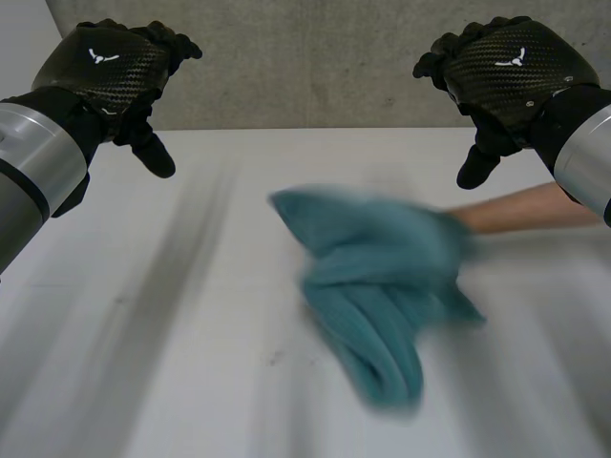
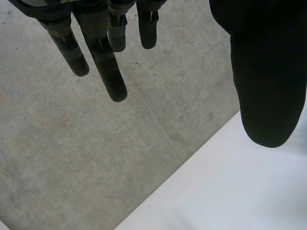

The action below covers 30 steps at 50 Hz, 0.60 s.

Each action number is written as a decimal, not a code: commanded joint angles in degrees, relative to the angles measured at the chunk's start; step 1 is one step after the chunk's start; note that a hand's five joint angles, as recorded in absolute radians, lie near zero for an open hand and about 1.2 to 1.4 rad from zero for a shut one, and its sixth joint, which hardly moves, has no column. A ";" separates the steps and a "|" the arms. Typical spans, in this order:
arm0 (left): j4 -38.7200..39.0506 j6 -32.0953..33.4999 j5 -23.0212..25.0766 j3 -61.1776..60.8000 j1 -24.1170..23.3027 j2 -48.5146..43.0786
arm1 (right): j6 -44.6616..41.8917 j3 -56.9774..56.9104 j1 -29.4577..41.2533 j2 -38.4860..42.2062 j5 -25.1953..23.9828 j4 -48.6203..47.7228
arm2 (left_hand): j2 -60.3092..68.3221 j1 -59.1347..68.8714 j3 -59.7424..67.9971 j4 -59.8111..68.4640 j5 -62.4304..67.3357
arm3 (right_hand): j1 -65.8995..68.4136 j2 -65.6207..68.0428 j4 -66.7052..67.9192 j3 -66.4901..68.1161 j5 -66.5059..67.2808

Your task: Fold the laundry

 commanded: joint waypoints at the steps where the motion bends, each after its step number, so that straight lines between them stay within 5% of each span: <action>1: 0.08 -0.01 0.06 -0.12 0.18 -0.02 | -0.08 0.07 -0.09 0.06 -0.19 -0.04 | -1.81 -2.49 -28.02 -1.97 -2.69 | -1.83 -2.45 -3.36 -2.25 -3.29; 30: 0.43 0.61 0.41 -1.79 0.27 -1.16 | -0.78 0.60 -0.09 0.76 -0.54 -0.21 | -1.81 -2.49 -28.02 -1.97 -2.69 | -1.83 -2.45 -3.36 -2.25 -3.29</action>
